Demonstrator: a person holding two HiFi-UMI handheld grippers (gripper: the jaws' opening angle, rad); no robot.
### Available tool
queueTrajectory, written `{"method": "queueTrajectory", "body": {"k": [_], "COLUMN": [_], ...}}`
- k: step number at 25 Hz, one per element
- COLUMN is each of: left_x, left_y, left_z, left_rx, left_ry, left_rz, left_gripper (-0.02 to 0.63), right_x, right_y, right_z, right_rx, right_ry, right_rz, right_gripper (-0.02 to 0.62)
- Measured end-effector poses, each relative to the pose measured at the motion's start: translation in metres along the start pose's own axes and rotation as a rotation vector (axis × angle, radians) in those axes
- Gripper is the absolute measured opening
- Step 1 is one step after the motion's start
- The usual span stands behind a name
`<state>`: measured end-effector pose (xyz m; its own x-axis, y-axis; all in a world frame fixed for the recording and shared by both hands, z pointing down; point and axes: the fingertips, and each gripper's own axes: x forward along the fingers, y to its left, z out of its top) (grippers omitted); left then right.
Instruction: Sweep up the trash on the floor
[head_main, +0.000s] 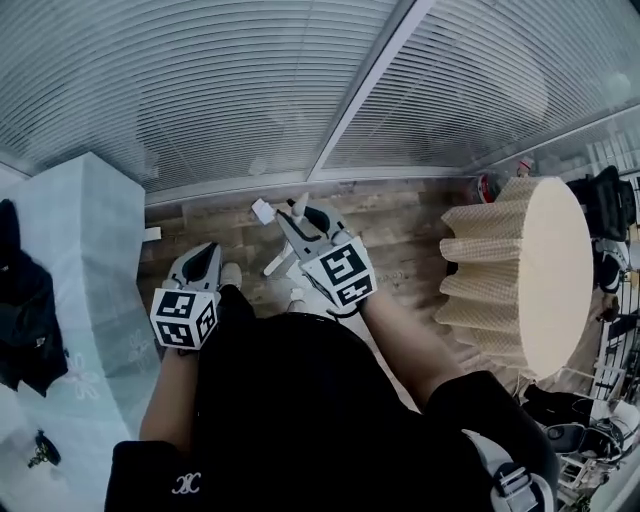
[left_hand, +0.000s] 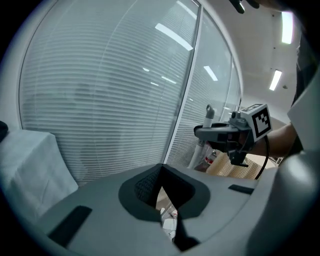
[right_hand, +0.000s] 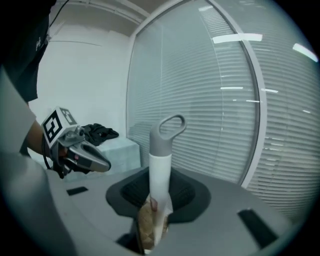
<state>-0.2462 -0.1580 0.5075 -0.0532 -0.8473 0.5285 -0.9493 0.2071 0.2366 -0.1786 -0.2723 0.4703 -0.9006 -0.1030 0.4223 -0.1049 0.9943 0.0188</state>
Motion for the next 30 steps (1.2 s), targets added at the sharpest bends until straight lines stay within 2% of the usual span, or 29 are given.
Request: {"method": "queueTrajectory", "body": {"k": [5, 9, 14, 16, 20, 25, 30], "left_x": [0.013, 0.024, 0.037, 0.043, 0.056, 0.07, 0.081], "left_y": [0.064, 0.093, 0.116, 0.121, 0.122, 0.109, 0.085], "left_z": [0.031, 0.037, 0.038, 0.038, 0.05, 0.054, 0.047], "left_rx": [0.008, 0.016, 0.037, 0.053, 0.117, 0.171, 0.198], "left_ry": [-0.022, -0.003, 0.039, 0.063, 0.107, 0.131, 0.153], "left_rz": [-0.047, -0.088, -0.151, -0.182, -0.263, -0.336, -0.413], "left_gripper": [-0.005, -0.005, -0.005, -0.005, -0.005, -0.005, -0.005], "right_x": [0.049, 0.075, 0.102, 0.106, 0.101, 0.083, 0.048], "right_y": [-0.02, -0.023, -0.034, -0.038, -0.045, -0.036, -0.032], "right_z": [0.063, 0.075, 0.034, 0.017, 0.018, -0.012, -0.028], "right_rx": [-0.002, 0.009, 0.084, 0.124, 0.159, 0.202, 0.19], "right_ry": [-0.068, -0.049, 0.049, 0.058, 0.06, 0.113, 0.147], "right_rz": [-0.08, -0.135, -0.259, -0.302, -0.381, -0.436, -0.494], "right_gripper": [0.1, 0.1, 0.098, 0.098, 0.098, 0.098, 0.098]}}
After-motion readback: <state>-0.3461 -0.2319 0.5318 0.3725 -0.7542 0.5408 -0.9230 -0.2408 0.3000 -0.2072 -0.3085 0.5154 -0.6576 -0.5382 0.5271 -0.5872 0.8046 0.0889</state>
